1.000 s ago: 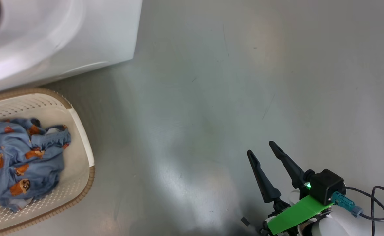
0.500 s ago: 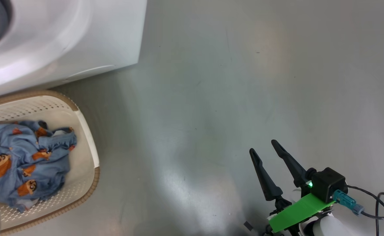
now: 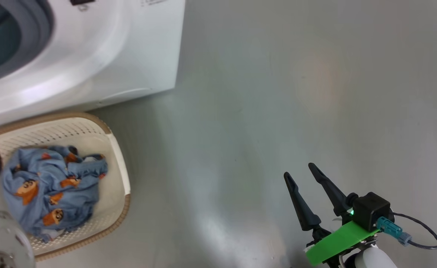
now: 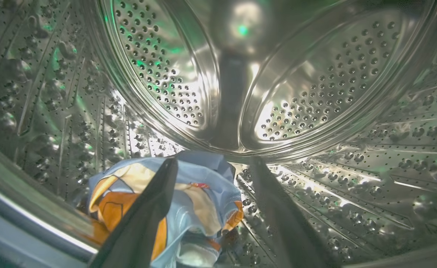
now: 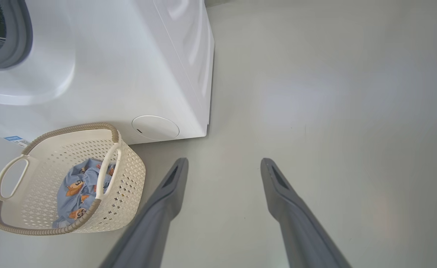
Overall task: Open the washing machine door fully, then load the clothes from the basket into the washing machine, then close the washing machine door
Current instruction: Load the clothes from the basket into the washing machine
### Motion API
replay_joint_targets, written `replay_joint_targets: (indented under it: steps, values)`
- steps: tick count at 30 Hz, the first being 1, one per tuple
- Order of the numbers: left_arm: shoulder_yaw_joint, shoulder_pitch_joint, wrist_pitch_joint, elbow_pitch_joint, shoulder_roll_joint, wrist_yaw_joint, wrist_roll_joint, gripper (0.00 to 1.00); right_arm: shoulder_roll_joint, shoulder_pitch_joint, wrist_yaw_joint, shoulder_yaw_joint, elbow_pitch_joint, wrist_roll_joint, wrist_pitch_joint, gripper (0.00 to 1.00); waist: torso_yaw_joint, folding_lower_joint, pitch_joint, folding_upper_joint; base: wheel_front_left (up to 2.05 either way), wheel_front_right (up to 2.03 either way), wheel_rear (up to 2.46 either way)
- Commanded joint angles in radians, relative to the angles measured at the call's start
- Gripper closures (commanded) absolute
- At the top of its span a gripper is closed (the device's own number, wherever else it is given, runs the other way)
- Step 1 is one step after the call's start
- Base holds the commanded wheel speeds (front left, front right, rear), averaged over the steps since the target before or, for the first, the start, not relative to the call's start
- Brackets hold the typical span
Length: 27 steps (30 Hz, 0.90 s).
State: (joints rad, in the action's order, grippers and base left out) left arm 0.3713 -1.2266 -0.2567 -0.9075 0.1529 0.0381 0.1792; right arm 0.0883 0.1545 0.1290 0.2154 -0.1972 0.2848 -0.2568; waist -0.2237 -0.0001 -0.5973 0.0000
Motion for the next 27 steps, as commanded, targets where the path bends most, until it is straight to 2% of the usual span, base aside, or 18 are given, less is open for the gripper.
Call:
replay_joint_targets:
  steps: [1, 11, 14, 22, 27]
  values:
    - [0.004, 0.031, -0.005, 0.028, 0.036, -0.006, -0.016, 0.0, 0.004, -0.018, 0.002, 0.02, 0.013, 0.005, -0.005, 0.0, 0.019, 0.0001, 0.031, 0.0, 0.0, 0.0, 0.0]
    - [0.035, 0.169, -0.005, 0.024, -0.026, -0.002, -0.022, 0.0, 0.008, -0.021, 0.002, 0.028, -0.006, 0.011, -0.005, 0.0, 0.064, 0.0001, 0.141, 0.0, 0.0, 0.0, 0.0]
    - [0.046, 0.22, -0.005, 0.012, -0.047, 0.012, -0.011, 0.0, 0.011, -0.025, 0.002, 0.026, -0.012, 0.013, -0.005, 0.0, 0.077, 0.0001, 0.181, 0.0, 0.0, 0.0, 0.0]
    - [-0.007, 0.377, -0.005, 0.032, -0.08, 0.053, -0.047, 0.0, 0.01, -0.032, 0.002, 0.016, -0.018, 0.02, -0.005, 0.0, 0.104, 0.0001, 0.278, 0.0, 0.0, 0.0, 0.0]
    - [-0.046, 0.504, -0.005, 0.09, -0.095, 0.071, -0.048, 0.0, 0.0, -0.035, 0.002, 0.015, -0.015, 0.023, -0.005, 0.0, 0.114, 0.0001, 0.33, 0.0, 0.0, 0.0, 0.0]
